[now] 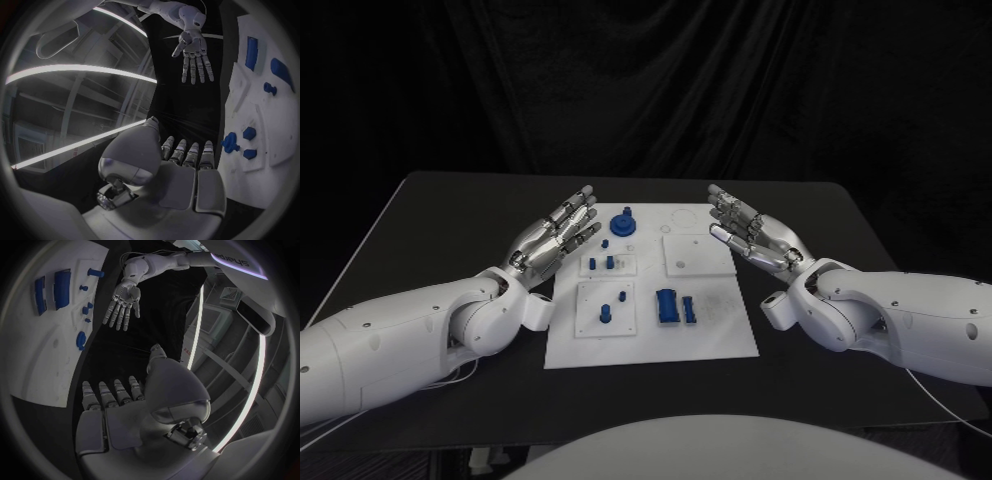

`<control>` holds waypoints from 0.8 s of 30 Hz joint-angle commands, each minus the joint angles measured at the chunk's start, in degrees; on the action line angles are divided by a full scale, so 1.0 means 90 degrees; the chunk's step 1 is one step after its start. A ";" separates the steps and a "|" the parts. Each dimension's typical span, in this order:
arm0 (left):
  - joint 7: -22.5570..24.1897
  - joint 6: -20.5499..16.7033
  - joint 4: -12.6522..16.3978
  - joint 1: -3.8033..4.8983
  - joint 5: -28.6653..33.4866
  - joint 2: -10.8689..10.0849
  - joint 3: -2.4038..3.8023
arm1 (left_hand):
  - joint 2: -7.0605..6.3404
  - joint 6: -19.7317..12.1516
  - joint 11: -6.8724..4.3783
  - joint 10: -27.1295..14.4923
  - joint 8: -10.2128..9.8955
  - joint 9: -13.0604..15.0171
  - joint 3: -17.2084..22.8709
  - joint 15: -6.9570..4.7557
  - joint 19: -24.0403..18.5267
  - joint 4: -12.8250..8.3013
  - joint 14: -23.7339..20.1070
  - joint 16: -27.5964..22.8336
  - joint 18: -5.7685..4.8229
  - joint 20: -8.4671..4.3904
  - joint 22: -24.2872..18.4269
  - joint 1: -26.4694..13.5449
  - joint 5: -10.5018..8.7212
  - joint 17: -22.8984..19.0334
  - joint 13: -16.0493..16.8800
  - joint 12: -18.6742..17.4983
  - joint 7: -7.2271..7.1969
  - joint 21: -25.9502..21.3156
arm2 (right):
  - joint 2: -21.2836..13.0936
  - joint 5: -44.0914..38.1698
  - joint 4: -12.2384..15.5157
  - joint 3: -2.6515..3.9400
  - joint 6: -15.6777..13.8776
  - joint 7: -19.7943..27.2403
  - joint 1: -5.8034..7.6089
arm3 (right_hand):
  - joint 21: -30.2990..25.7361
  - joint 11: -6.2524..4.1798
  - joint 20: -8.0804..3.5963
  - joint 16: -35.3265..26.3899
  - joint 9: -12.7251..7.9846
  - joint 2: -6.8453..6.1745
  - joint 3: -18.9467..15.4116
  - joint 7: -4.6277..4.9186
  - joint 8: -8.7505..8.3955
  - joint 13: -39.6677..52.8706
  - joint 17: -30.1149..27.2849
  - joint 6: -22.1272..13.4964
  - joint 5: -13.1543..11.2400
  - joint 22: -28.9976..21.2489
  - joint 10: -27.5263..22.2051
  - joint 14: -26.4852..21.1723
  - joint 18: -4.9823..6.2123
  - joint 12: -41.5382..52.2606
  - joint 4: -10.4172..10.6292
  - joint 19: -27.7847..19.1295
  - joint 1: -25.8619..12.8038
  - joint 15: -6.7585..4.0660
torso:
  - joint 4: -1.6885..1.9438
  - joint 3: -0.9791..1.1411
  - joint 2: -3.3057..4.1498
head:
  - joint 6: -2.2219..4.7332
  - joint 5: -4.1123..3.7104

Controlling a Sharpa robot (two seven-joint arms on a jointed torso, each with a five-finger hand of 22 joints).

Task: Assemble the parts on the task board

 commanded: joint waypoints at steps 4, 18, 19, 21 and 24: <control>-0.0005 -0.0026 -0.0024 -0.0005 0.0004 0.0023 0.0007 | -0.0521 -0.0242 0.0079 -0.0081 -0.0147 -0.0138 0.0176 -0.0450 -0.0032 -0.0578 -0.0002 -0.0022 -0.0296 -0.0360 -0.0114 -0.2450 -0.0623 -0.0005 -0.0128 -0.0212 0.0236 -0.0068 | 0.0008 0.0046 -0.0031 0.0013 -0.0007 0.0015 -0.0028 | -0.0110 0.0001 -0.0585 -0.0478 -0.0241 -0.0193 0.0382 0.0307 -0.0152 -0.0250 -0.0093 -0.0246 -0.0449 -0.0606 -0.0001 -0.0056 -0.0441 -0.0240 -0.0572 -0.0240 -0.2361 -0.0312 | -0.0016 0.0004 -0.0002 | 0.0013 0.0010; -0.0366 -0.1795 0.0370 -0.0040 0.0242 0.0103 0.0485 | -0.1059 -0.0854 0.0079 -0.0081 -0.0147 -0.0138 0.0943 -0.0450 -0.0032 -0.1153 -0.0002 -0.0022 -0.0504 -0.0933 -0.0114 -0.4831 -0.1180 -0.0005 -0.0128 -0.0708 0.0718 -0.0068 | 0.0578 0.1198 0.0021 0.0940 -0.1754 -0.0555 -0.0084 | -0.0110 0.0001 -0.1131 -0.0478 -0.0241 -0.0707 0.0801 0.0988 -0.0152 -0.0250 -0.0093 -0.0785 -0.0906 -0.0606 -0.0001 -0.0056 -0.0441 -0.0769 -0.1102 -0.0240 -0.4612 -0.1024 | -0.0103 0.0326 -0.0150 | 0.0898 0.0176; -0.0406 -0.1993 0.0414 -0.0044 0.0269 0.0112 0.0539 | -0.1076 -0.0854 0.0079 -0.0081 -0.0147 -0.0138 0.0943 -0.0450 -0.0032 -0.1178 -0.0002 -0.0022 -0.0504 -0.0933 -0.0114 -0.4911 -0.1199 -0.0005 -0.0128 -0.0708 0.0718 -0.0068 | 0.0633 0.1308 0.0026 0.1029 -0.1921 -0.0610 -0.0089 | -0.0110 0.0001 -0.1161 -0.0478 -0.0241 -0.0707 0.0825 0.0988 -0.0152 -0.0250 -0.0093 -0.0785 -0.0934 -0.0606 -0.0001 -0.0056 -0.0441 -0.0769 -0.1126 -0.0240 -0.4733 -0.1024 | -0.0113 0.0362 -0.0167 | 0.0996 0.0194; -0.0487 -0.2390 0.0503 -0.0052 0.0323 0.0130 0.0646 | -0.1130 -0.0854 0.0079 -0.0081 -0.0147 -0.0138 0.0943 -0.0450 -0.0032 -0.1230 -0.0002 -0.0022 -0.0980 -0.0933 -0.0114 -0.5147 -0.1254 -0.0005 -0.0128 -0.0708 0.0718 -0.0068 | 0.0730 0.1504 0.0034 0.1186 -0.2218 -0.0707 -0.0099 | -0.0110 0.0001 -0.1213 -0.0478 -0.0241 -0.0707 0.1308 0.0988 -0.0152 -0.0250 -0.0093 -0.0785 -0.0975 -0.0606 -0.0001 -0.0056 -0.0441 -0.0769 -0.1175 -0.0240 -0.4959 -0.1024 | -0.0131 0.0427 -0.0197 | 0.1175 0.0227; -0.0611 -0.2997 0.0638 -0.0065 0.0405 0.0158 0.0811 | -0.1193 -0.0854 0.0079 -0.0081 -0.0147 -0.0138 0.0943 -0.0450 -0.0032 -0.1304 -0.0002 -0.0022 -0.0980 -0.0933 -0.0114 -0.5423 -0.1318 -0.0005 -0.0128 -0.0708 0.0718 -0.0068 | 0.0847 0.1740 0.0045 0.1377 -0.2577 -0.0824 -0.0111 | -0.0110 0.0001 -0.1279 -0.0478 -0.0241 -0.0707 0.1308 0.0988 -0.0152 -0.0250 -0.0093 -0.0785 -0.1034 -0.0606 -0.0001 -0.0056 -0.0441 -0.0769 -0.1259 -0.0240 -0.5224 -0.1024 | -0.0153 0.0509 -0.0234 | 0.1400 0.0270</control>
